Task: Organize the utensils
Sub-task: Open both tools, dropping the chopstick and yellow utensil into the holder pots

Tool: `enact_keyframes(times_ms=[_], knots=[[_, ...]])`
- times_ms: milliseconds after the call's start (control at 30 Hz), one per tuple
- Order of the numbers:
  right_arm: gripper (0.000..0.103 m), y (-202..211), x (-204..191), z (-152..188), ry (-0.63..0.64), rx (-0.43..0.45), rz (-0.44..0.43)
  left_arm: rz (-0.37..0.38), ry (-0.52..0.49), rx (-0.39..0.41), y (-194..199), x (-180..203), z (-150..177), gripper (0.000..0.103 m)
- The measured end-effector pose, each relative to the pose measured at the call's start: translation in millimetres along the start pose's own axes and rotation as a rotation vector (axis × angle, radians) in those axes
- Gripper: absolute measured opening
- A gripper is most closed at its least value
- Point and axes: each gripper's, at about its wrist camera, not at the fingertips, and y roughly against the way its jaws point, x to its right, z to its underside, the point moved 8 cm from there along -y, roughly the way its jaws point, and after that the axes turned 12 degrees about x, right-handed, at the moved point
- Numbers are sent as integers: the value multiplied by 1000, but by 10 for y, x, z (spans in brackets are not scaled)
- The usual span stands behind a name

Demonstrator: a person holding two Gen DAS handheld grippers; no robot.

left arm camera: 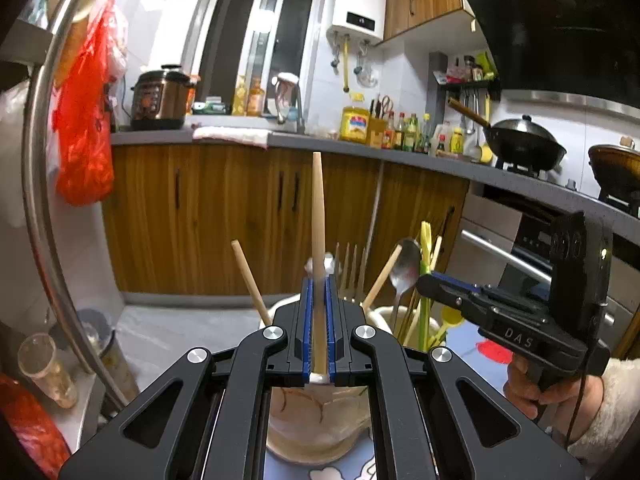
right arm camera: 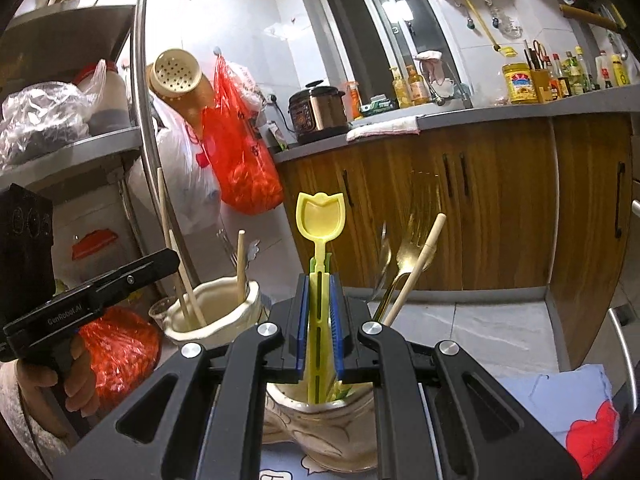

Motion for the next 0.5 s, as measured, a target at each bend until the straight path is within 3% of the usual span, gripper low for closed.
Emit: enact_keyframes(times_ms=[433,500], knots=[[12,11,-97,43,126,-50,40,6,-21,-29,-10,59,44,10],[20,14,-88,49,117,-55,39,6,-19,-23,6,64,29,14]])
